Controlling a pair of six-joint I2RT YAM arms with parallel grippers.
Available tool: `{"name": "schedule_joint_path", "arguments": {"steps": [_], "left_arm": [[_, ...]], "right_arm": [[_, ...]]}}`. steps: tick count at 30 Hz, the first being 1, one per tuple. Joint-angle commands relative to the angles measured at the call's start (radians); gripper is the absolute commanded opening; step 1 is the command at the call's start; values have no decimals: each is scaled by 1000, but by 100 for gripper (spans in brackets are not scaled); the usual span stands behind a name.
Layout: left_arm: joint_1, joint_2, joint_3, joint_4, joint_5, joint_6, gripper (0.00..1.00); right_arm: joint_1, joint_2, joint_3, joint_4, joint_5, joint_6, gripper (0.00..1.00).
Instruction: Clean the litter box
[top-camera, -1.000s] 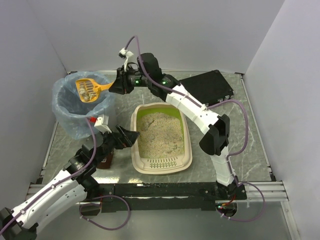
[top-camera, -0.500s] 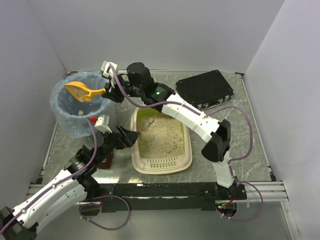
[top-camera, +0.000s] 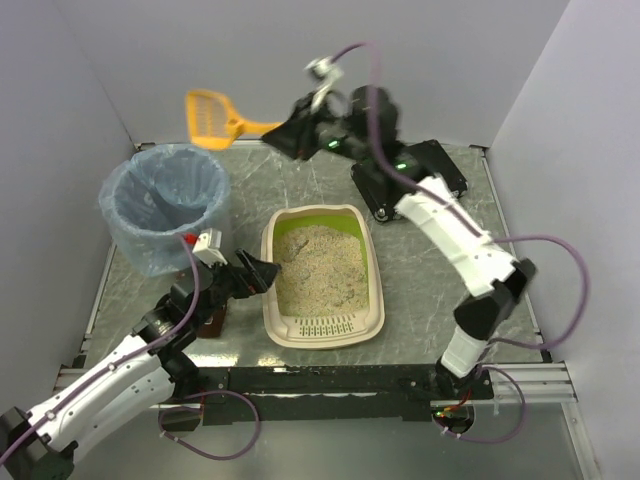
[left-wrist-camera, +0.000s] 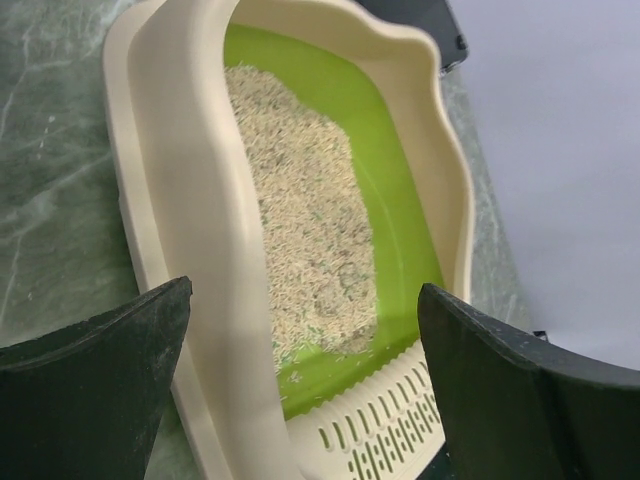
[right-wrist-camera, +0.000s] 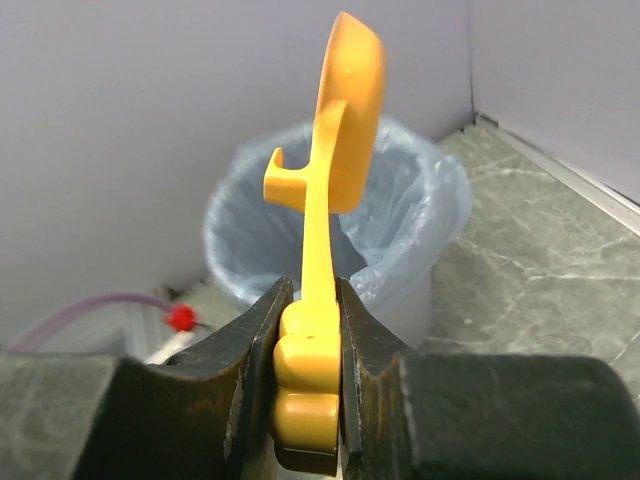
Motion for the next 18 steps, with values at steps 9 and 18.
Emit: {"name": "schedule_joint_path", "arguments": {"steps": [9,18], "left_arm": [[-6,288,163,63,-89,-5,98],[-6,494,283,45,-116,37,64]], "right_arm": [[-294,-491,-557,31,-43,267,2],[-322,-860,-1024,-134,358,325,0]]}}
